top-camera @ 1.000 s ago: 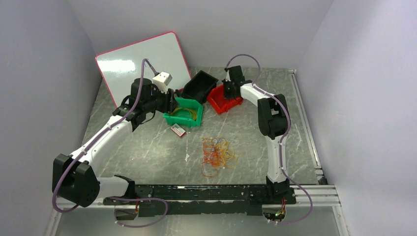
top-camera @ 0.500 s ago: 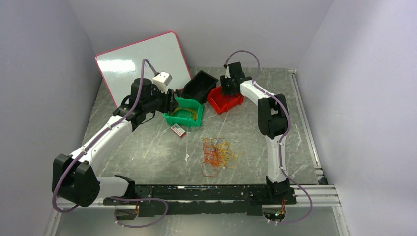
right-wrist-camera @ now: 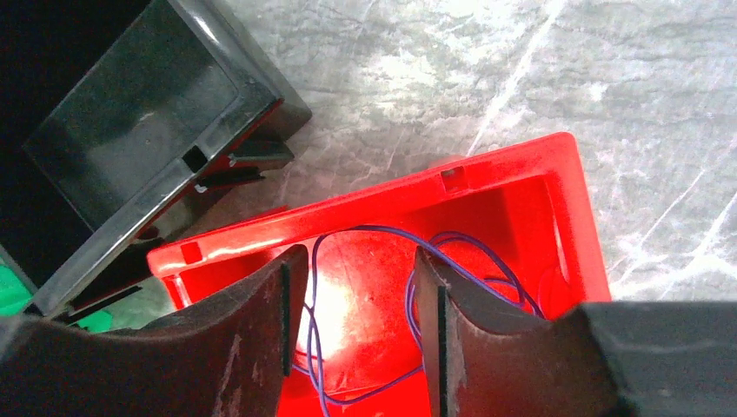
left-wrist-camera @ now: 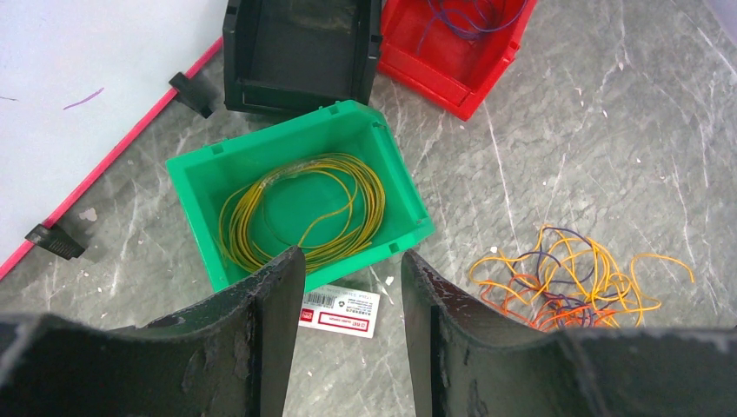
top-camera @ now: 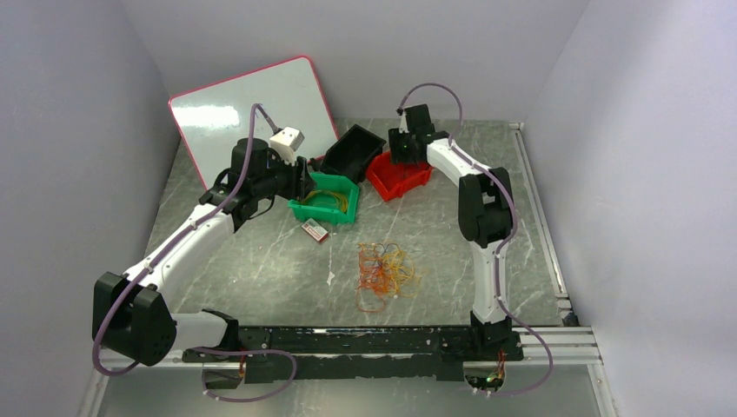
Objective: Untangle the cables
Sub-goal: Place the cable in the bin.
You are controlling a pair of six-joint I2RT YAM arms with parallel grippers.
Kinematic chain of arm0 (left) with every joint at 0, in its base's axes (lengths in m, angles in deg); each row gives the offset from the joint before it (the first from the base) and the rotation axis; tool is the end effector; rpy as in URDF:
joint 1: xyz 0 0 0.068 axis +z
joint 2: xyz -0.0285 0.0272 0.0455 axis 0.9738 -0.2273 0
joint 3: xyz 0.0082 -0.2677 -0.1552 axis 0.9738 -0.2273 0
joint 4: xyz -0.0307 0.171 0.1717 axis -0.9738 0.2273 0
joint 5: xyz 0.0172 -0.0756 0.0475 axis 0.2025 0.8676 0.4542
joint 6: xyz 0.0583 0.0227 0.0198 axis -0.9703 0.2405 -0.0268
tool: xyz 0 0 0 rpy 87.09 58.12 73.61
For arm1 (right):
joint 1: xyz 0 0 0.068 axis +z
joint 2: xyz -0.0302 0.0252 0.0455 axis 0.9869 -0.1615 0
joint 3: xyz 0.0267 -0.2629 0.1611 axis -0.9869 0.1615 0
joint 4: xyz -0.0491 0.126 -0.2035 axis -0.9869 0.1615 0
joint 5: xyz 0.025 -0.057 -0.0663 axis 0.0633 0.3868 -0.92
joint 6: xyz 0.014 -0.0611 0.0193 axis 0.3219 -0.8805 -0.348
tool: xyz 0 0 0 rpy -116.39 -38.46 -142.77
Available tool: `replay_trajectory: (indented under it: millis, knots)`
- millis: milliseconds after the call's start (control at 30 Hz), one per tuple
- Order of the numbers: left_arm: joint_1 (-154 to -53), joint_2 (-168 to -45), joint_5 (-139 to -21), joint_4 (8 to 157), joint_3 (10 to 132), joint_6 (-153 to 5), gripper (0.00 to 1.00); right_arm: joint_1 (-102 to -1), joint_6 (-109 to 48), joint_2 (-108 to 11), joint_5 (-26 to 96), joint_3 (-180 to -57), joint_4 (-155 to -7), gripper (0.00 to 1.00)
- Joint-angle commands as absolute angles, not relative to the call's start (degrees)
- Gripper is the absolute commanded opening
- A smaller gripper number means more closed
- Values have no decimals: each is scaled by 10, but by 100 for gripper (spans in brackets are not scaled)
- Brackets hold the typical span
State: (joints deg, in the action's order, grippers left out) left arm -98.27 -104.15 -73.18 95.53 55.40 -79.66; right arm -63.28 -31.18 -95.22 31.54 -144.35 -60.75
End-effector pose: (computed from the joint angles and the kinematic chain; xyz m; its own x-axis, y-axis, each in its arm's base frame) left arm 0.2531 -0.1137 0.3390 -0.4792 0.0882 -0.8733 0.5243 0.8267 -0.2042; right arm 0.4943 0.1591 0.2160 -0.7315 -0.1172 -0.6717 -0.2688 0.9549 0.1261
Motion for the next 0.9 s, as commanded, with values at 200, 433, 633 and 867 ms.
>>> replay_trajectory:
  millis: [200, 433, 633, 867]
  knots:
    - [-977, -1039, -729, 960, 578, -804, 50, -631, -311, -891, 313, -1454, -590, 53]
    - [-976, -1037, -731, 960, 577, -803, 50, -631, -304, -841, 314, -1415, -602, 54]
    - [-976, -1033, -734, 959, 576, -802, 50, -631, -292, -756, 331, -1350, -650, 54]
    - [-976, -981, -794, 933, 547, -786, 53, -632, -289, -665, 300, -1278, -620, 61]
